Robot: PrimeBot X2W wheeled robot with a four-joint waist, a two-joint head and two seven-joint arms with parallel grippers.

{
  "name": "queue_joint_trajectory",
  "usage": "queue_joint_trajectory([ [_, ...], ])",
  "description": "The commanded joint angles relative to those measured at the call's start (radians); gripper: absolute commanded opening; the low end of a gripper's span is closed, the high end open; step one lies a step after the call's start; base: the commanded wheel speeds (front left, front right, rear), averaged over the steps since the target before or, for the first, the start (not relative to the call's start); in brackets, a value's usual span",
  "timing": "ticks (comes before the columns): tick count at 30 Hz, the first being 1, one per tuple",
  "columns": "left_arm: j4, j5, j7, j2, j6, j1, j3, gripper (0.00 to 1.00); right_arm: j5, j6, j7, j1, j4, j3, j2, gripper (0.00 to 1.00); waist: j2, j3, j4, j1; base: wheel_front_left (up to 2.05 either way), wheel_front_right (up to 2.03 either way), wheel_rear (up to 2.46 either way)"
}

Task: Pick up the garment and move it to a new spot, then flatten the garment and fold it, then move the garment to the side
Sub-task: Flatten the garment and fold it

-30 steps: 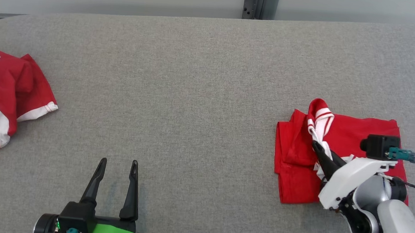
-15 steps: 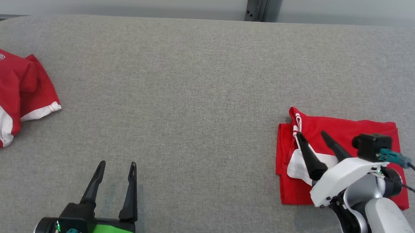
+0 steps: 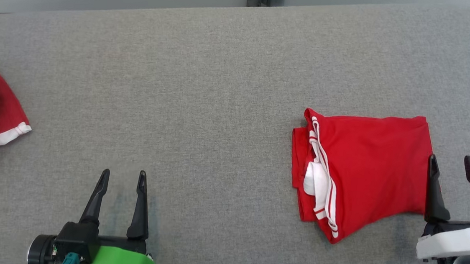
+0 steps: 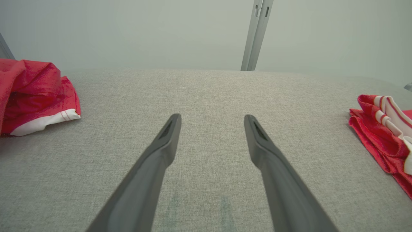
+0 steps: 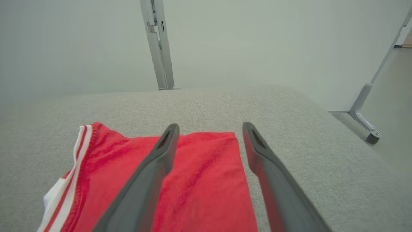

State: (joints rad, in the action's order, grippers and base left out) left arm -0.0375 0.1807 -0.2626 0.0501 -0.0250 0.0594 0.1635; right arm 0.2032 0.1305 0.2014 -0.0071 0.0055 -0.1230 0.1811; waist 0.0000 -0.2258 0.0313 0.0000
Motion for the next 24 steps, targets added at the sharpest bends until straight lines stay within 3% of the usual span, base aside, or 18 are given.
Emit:
queue_joint_trajectory([
  [1,0.002,-0.008,-0.003,0.002,0.007,-0.019,-0.004,1.0,-0.016,0.0,0.02,0.003,0.037,-0.011,-0.011,1.0,0.0,-0.024,0.021,0.0,0.0,0.0,0.0],
  [2,0.001,-0.009,-0.003,0.001,0.009,-0.024,-0.003,1.0,-0.04,0.0,0.034,-0.001,0.065,-0.014,0.0,1.0,0.0,-0.027,0.02,0.0,0.0,0.0,0.0],
  [3,0.0,-0.008,-0.003,0.001,0.011,-0.028,-0.001,1.0,-0.047,0.0,0.044,-0.012,0.096,-0.017,-0.008,0.78,0.0,-0.029,0.019,0.0,0.0,0.0,0.0],
  [5,-0.002,-0.008,-0.003,0.002,0.014,-0.034,0.006,1.0,-0.084,0.0,0.057,-0.031,0.154,-0.002,-0.013,0.15,0.0,-0.034,0.013,0.0,0.0,0.0,0.0],
  [6,-0.003,-0.007,-0.003,0.002,0.015,-0.035,0.009,1.0,-0.091,0.0,0.059,-0.045,0.181,0.011,-0.018,0.02,0.0,-0.037,0.01,0.0,0.0,0.0,0.0],
  [16,-0.01,0.013,-0.003,0.002,0.005,-0.044,0.015,1.0,-0.17,0.0,0.064,-0.185,0.314,0.193,-0.082,0.0,0.0,-0.047,-0.039,0.0,0.0,0.0,0.0],
  [24,-0.017,0.022,-0.003,0.002,-0.002,-0.036,0.019,1.0,-0.176,0.0,0.064,-0.319,0.533,0.287,-0.121,0.0,0.0,-0.03,-0.061,0.0,0.0,0.0,0.0],
])
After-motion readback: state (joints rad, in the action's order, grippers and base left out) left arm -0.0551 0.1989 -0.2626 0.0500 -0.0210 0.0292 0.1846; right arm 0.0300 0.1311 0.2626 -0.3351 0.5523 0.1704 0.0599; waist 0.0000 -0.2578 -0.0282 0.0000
